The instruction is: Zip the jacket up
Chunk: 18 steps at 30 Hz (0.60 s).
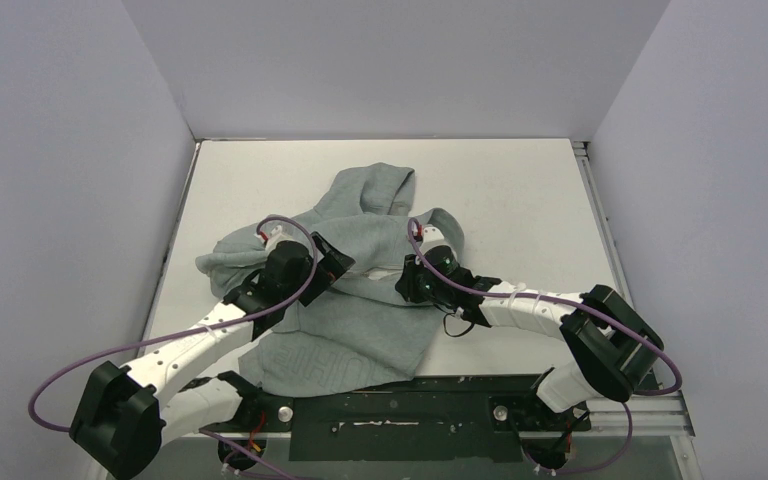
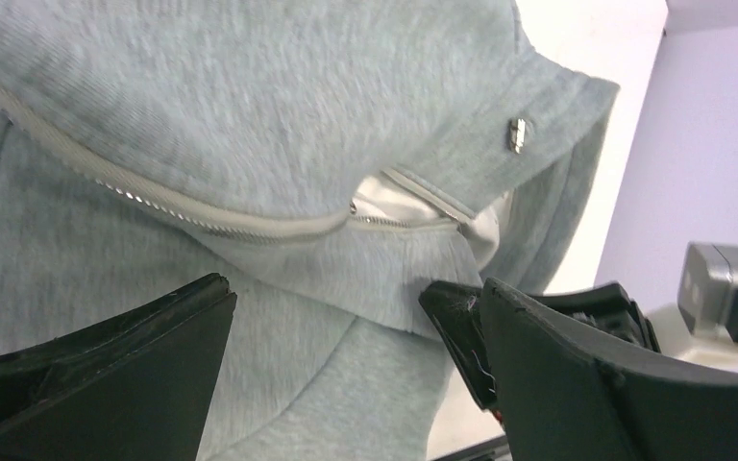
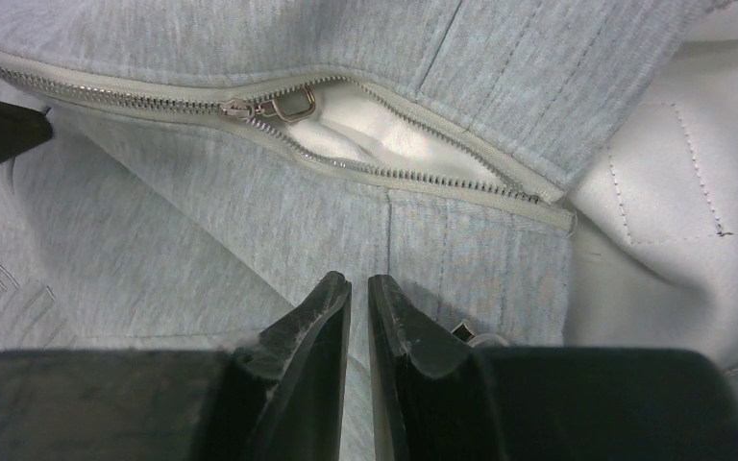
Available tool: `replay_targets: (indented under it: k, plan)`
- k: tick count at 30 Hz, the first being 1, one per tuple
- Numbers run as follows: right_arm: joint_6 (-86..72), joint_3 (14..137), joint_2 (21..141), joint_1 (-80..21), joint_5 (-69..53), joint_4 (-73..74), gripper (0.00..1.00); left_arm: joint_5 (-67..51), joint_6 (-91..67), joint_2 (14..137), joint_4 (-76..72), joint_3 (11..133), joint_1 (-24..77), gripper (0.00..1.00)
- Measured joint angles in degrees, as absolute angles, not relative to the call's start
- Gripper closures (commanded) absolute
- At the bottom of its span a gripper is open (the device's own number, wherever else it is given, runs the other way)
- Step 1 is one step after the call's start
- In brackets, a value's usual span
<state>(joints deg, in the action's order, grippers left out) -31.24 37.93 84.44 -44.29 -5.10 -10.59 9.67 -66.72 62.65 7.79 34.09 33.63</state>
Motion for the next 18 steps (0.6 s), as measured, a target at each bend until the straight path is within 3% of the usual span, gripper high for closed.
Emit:
replay_targets:
  k: [5, 8, 12, 16, 18]
  plan:
    - [-31.3, 37.9, 84.4, -44.3, -4.9, -10.6, 0.85, 11.5, -67.9, 67.8, 6.6, 34.0, 33.5, 0.03]
    - [-31.3, 37.9, 84.4, -44.3, -4.8, -10.6, 0.85, 11.9, -68.4, 69.7, 5.2, 33.7, 32.9, 0.11]
    - [-31.3, 37.9, 84.2, -44.3, -4.9, -10.6, 0.85, 12.0, -68.3, 73.3, 2.1, 33.7, 31.7, 0.34]
    - [-30.3, 37.9, 82.8, -44.3, -5.6, -10.6, 0.83, 11.4, -68.1, 75.4, -0.9, 33.1, 30.8, 0.71]
    - [-29.2, 37.9, 81.6, -44.3, -6.0, -10.6, 0.82, 10.5, -67.9, 76.0, -2.2, 32.6, 30.2, 0.80]
